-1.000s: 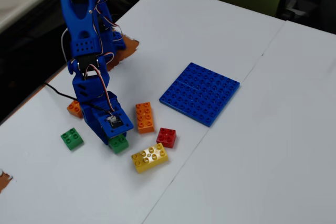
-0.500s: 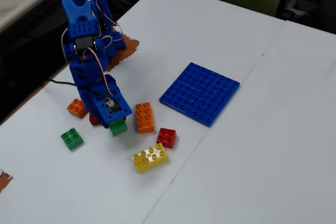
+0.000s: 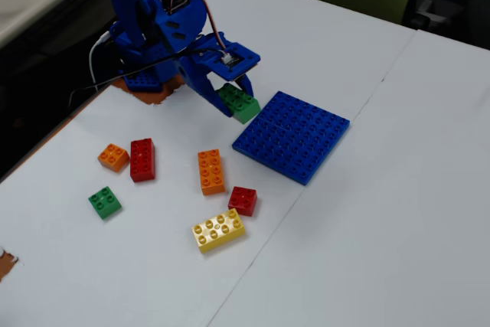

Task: Pick up the 2x4 green block and go up the 8x8 blue block.

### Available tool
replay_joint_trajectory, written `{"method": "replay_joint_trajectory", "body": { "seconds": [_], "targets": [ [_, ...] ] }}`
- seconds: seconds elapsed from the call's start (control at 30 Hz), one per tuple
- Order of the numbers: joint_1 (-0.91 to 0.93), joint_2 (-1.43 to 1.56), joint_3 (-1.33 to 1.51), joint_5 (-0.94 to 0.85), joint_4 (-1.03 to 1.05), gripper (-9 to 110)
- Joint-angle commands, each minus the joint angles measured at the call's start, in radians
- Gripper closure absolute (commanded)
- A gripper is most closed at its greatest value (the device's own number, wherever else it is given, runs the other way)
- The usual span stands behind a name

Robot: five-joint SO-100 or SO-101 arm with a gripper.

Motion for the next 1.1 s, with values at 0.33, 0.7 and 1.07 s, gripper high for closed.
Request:
{"method": "replay_joint_trajectory", "body": {
  "seconds": [0.33, 0.7, 1.07],
  "targets": [
    [-0.147, 0.038, -0.057, -0.014, 0.006, 101],
    [-0.120, -0.244, -0.747, -0.077, 0.518, 101],
    [-0.160, -0.453, -0.781, -0.107, 0.431, 101]
  ]
}}
